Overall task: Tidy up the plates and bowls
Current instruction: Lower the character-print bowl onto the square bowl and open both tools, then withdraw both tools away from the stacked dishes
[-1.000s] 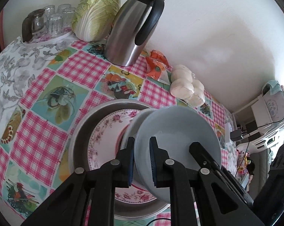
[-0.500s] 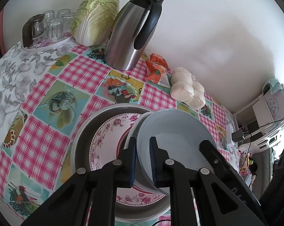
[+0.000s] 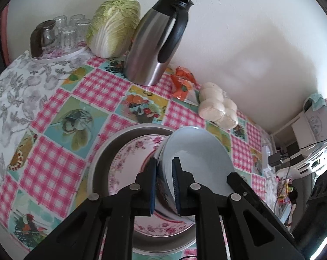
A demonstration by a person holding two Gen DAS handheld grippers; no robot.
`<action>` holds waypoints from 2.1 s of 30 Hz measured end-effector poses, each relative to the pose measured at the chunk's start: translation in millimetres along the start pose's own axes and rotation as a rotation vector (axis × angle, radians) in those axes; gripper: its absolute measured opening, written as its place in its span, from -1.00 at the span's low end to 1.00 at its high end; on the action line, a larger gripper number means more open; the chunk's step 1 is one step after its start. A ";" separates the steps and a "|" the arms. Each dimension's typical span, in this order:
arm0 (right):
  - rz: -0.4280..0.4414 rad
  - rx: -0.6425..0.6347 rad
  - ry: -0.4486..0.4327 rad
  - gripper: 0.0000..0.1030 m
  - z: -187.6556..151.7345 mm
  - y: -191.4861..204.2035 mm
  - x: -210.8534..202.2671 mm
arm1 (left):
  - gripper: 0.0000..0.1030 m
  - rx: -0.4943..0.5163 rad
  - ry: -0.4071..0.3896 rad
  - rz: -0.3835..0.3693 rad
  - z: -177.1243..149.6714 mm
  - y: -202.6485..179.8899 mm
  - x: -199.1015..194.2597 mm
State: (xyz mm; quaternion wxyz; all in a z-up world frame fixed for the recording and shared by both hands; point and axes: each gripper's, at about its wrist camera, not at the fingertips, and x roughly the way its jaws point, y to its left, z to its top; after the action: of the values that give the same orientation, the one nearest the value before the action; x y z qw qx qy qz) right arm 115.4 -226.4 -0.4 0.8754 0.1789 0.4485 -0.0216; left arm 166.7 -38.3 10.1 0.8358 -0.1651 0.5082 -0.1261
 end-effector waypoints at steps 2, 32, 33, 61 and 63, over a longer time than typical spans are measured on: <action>-0.006 0.000 0.002 -0.86 -1.8 0.1 1.4 | -0.74 -0.011 0.002 -0.015 0.4 1.9 -0.5; -0.140 -0.207 -0.056 0.27 -32.4 13.7 -47.6 | 0.70 -0.003 -0.072 0.115 -16.9 23.2 -45.8; -0.145 -0.214 -0.056 0.33 -35.6 13.4 -48.5 | 0.71 0.014 -0.070 0.131 -19.4 23.5 -46.0; -0.240 -0.336 0.046 1.00 -93.2 16.1 -27.7 | 0.90 0.323 -0.052 0.287 -69.6 58.0 -35.0; -0.245 -0.341 0.052 1.00 -94.6 16.8 -26.0 | 0.90 0.339 -0.055 0.280 -71.6 59.9 -34.2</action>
State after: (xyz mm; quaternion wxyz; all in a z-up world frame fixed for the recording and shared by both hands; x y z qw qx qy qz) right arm 29.6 -182.5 -25.4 0.8720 -0.0270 0.4866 -0.0469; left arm 90.0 18.8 -17.2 0.8746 0.0464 0.4745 -0.0879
